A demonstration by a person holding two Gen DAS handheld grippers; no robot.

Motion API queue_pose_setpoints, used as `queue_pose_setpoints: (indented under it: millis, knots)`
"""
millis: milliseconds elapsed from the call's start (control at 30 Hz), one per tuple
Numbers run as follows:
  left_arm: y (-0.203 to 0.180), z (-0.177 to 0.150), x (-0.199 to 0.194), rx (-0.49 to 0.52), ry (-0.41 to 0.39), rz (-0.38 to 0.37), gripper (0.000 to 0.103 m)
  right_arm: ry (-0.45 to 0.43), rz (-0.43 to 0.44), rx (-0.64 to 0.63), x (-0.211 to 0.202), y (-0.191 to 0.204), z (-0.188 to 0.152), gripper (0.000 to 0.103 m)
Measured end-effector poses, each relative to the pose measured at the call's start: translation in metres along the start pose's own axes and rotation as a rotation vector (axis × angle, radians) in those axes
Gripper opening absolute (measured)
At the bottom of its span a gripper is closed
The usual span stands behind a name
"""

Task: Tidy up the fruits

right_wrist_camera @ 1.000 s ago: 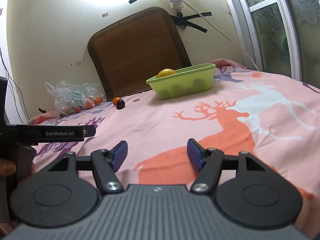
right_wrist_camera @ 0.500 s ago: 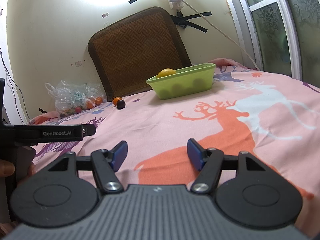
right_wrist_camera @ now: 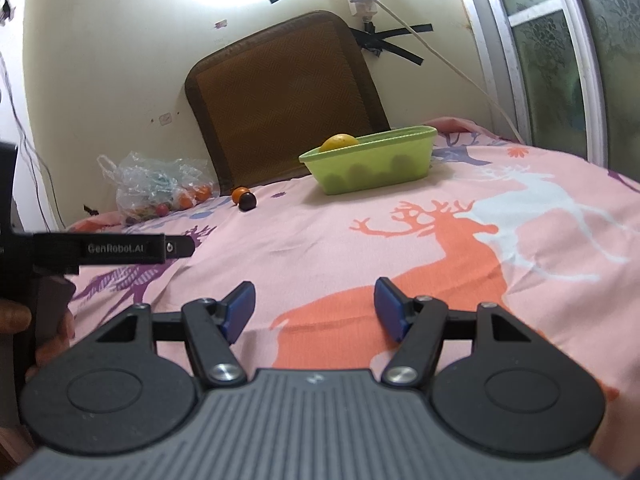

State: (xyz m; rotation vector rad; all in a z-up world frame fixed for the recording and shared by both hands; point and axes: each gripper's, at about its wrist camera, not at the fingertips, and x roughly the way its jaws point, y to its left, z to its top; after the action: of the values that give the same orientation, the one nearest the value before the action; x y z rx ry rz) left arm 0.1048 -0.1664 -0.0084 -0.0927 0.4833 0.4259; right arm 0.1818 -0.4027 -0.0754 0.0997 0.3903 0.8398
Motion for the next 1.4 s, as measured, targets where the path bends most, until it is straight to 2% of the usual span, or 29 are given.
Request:
queue_pose_setpoints:
  millis: [167, 300, 500, 633, 733, 833, 900, 1000, 1133, 1200, 1233, 1267, 1367, 1400]
  knots:
    - [-0.004, -0.002, -0.006, 0.035, -0.026, -0.038, 0.081, -0.005, -0.006, -0.056, -0.003, 0.003, -0.003, 0.068]
    - [-0.004, -0.001, -0.004, 0.042, -0.007, -0.083, 0.080, 0.021, 0.009, -0.027, -0.001, -0.002, 0.004, 0.068]
    - [0.030, 0.007, 0.014, -0.130, 0.064, -0.170, 0.080, 0.073, 0.036, 0.012, 0.010, -0.001, 0.019, 0.068]
    - [0.070, 0.016, 0.036, -0.245, 0.089, -0.157, 0.078, 0.105, 0.090, -0.017, 0.029, 0.010, 0.034, 0.067]
    - [0.104, 0.030, 0.055, -0.328, 0.092, -0.128, 0.078, 0.111, 0.131, -0.064, 0.047, 0.025, 0.049, 0.065]
    - [0.126, 0.053, 0.073, -0.362, 0.068, -0.121, 0.070, 0.125, 0.168, -0.106, 0.072, 0.040, 0.062, 0.060]
    - [0.130, 0.066, 0.088, -0.365, 0.062, -0.111, 0.069, 0.142, 0.181, -0.136, 0.095, 0.049, 0.070, 0.051]
    - [0.137, 0.075, 0.108, -0.419, 0.037, -0.140, 0.069, 0.172, 0.183, -0.133, 0.136, 0.054, 0.089, 0.042]
    - [0.144, 0.068, 0.129, -0.500, 0.019, -0.188, 0.069, 0.218, 0.178, -0.056, 0.194, 0.053, 0.113, 0.041]
    - [0.147, 0.063, 0.137, -0.527, 0.052, -0.211, 0.069, 0.270, 0.189, -0.021, 0.223, 0.054, 0.117, 0.042]
    - [0.151, 0.063, 0.136, -0.543, 0.032, -0.238, 0.069, 0.294, 0.192, -0.001, 0.234, 0.054, 0.117, 0.042]
    - [0.152, 0.063, 0.135, -0.541, 0.013, -0.239, 0.069, 0.314, 0.199, 0.013, 0.244, 0.054, 0.116, 0.042]
    - [0.146, 0.070, 0.143, -0.498, 0.030, -0.225, 0.069, 0.336, 0.223, 0.024, 0.258, 0.053, 0.110, 0.041]
    - [0.140, 0.073, 0.147, -0.469, 0.038, -0.226, 0.069, 0.334, 0.236, 0.018, 0.256, 0.054, 0.109, 0.027]
